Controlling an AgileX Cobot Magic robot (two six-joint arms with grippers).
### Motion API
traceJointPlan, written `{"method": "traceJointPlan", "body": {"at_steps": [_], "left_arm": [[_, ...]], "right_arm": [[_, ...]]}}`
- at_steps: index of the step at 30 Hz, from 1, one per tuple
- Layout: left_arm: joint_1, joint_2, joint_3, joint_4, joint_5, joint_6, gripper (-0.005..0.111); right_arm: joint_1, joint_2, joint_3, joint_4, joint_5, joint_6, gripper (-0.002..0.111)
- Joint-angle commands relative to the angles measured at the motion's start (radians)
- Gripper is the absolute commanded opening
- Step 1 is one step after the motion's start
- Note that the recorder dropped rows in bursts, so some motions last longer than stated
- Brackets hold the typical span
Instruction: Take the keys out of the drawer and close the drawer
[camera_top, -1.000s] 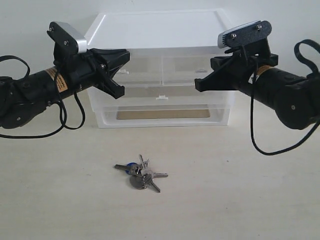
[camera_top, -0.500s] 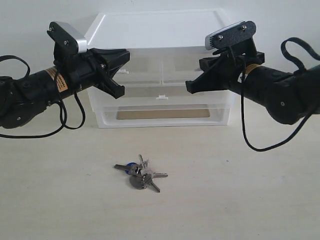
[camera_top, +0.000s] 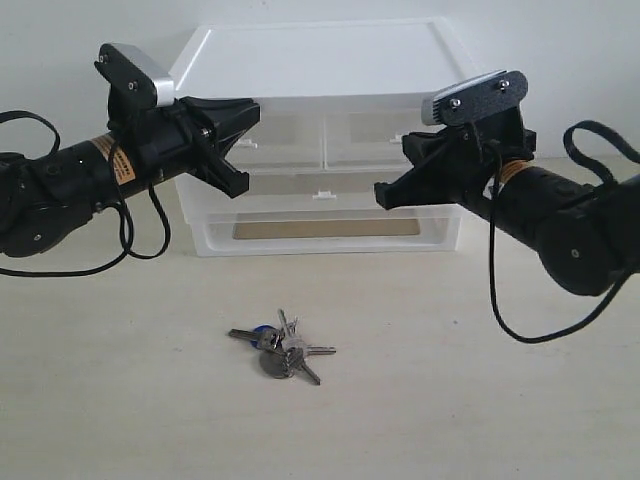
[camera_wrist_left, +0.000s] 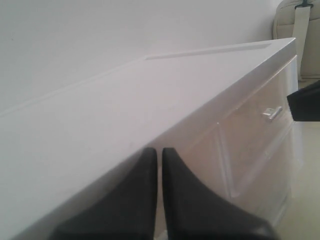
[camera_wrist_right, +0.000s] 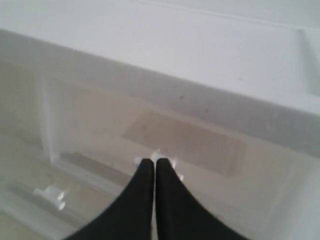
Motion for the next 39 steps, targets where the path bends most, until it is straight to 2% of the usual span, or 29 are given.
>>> {"method": "traceJointPlan", "body": {"at_steps": [1,5,11,14,21,27,33,39], "left_arm": [[0.016,0.01,-0.013,-0.078,0.067,0.0,0.004],[0.016,0.01,-0.013,-0.078,0.074,0.0,0.004],[0.016,0.01,-0.013,-0.082,0.07,0.007,0.004],[0.016,0.01,-0.013,-0.082,0.067,0.007,0.004],[0.016,0.01,-0.013,-0.082,0.065,0.007,0.004],[0.016,0.01,-0.013,-0.082,0.076,0.007,0.004],[0.016,0.01,-0.013,-0.048,0.087,-0.036,0.004],[0.016,0.01,-0.011,0.089,0.087,-0.181,0.004]], "right_arm": [[0.001,0.085,-0.125,0.05,0.051,0.0,0.0],[0.001,0.13,-0.245,0.05,0.169,-0.02,0.0],[0.001,0.127,-0.24,0.02,0.237,0.0,0.0],[0.001,0.038,-0.138,-0.089,0.186,0.075,0.0],[0.001,-0.236,0.126,-0.081,0.021,0.086,0.0],[0.001,-0.468,0.296,-0.061,0.022,0.082,0.0],[0.001,-0.67,0.423,0.114,0.08,-0.048,0.0],[0.001,-0.792,0.491,0.155,0.108,-0.079,0.0]]}}
